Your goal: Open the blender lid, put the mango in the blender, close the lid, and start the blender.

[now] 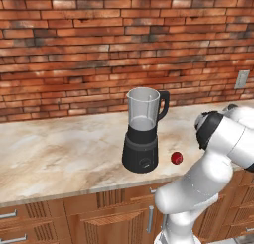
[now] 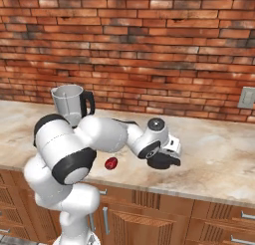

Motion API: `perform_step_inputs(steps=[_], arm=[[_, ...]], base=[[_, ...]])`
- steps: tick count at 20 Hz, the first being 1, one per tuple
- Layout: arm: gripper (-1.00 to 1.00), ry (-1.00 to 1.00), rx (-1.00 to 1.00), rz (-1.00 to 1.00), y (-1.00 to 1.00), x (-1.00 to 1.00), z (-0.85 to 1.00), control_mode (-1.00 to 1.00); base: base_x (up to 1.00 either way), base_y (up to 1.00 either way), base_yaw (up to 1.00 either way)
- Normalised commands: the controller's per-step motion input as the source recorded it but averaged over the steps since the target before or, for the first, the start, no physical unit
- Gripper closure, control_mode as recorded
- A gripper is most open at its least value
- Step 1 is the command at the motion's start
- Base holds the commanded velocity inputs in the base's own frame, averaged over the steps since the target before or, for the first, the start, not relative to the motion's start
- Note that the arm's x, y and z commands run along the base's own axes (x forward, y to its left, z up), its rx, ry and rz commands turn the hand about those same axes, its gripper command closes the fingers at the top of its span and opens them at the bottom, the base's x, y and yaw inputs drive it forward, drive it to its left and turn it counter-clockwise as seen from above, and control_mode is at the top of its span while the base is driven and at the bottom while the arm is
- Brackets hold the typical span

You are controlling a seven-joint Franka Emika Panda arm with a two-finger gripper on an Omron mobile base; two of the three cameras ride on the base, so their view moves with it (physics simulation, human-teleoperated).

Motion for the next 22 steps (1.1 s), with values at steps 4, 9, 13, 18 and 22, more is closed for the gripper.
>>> perform_step_inputs(steps=[4,9,13,18,22], arm=[[1.00,0.06,0.00,0.00,0.00,0.18,-0.51,-1.00],[-1.00,-0.01,0.00,0.00,0.17,-0.58,-0.54,-1.00],[-1.00,0.00,0.00,0.00,0.12,-0.13,0.00,-1.00],[-1.00,0.00,0.00,0.00,0.04,0.00,0.04,-1.00],[-1.00,-0.08,0.00,0.00,0.12,-0.37,0.46,-1.00]], base=[[0.00,0.00,0.00],[0.00,0.00,0.00],[0.00,0.00,0.00],[0.00,0.00,0.00],[0.00,0.00,0.00]])
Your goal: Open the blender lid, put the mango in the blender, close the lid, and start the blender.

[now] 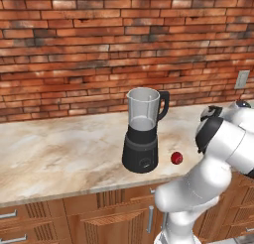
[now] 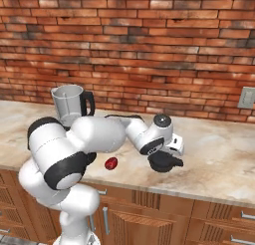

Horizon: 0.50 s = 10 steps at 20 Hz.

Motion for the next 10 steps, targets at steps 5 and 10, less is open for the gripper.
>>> perform_step_inputs(steps=[5,10], arm=[[-1.00,-0.11,0.00,0.00,0.59,-0.69,0.50,-1.00],[-1.00,0.01,0.00,0.00,0.90,-0.50,0.00,-1.00]], base=[[0.00,0.00,0.00],[0.00,0.00,0.00]])
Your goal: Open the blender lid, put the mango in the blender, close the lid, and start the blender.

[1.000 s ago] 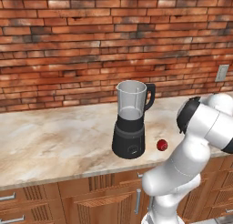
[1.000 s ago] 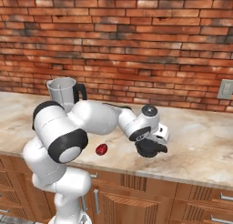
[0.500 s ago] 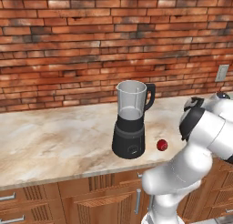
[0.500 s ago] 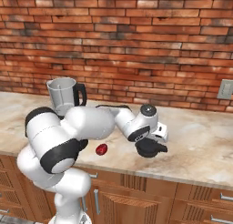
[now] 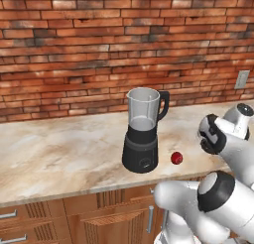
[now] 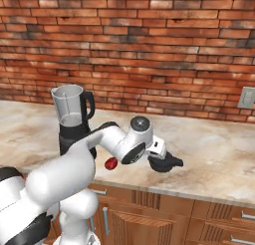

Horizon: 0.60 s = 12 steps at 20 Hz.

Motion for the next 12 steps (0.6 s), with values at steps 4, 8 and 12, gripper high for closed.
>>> perform_step_inputs(steps=[4,8,12], arm=[[-1.00,0.09,0.00,0.00,0.93,-0.12,-0.01,-1.00],[-1.00,0.15,0.00,0.00,0.65,0.00,-0.03,-1.00],[-1.00,0.19,0.00,0.00,0.31,0.00,-0.06,-1.00]], base=[[0.00,0.00,0.00],[0.00,0.00,0.00],[0.00,0.00,0.00]])
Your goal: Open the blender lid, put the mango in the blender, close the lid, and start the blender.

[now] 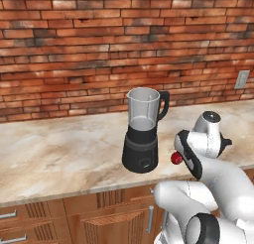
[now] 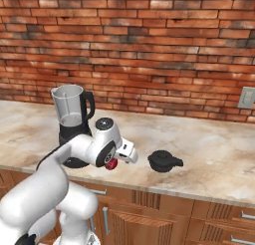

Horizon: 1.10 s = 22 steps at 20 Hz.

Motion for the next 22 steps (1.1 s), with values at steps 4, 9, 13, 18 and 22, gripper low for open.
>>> perform_step_inputs(steps=[4,9,13,18,22], arm=[[-1.00,0.21,0.02,0.00,0.17,0.00,0.00,-1.00],[-1.00,0.16,0.04,0.01,0.21,0.02,-0.16,-1.00],[-1.00,0.08,0.07,0.02,0.13,0.04,-0.16,-1.00],[-1.00,0.01,0.07,0.02,0.04,0.04,-0.18,-1.00],[-1.00,0.00,0.05,0.00,0.00,0.20,-0.07,-1.00]], base=[[0.00,0.00,0.00],[0.00,0.00,0.00],[0.00,0.00,0.00],[0.00,0.00,0.00],[0.00,0.00,0.00]])
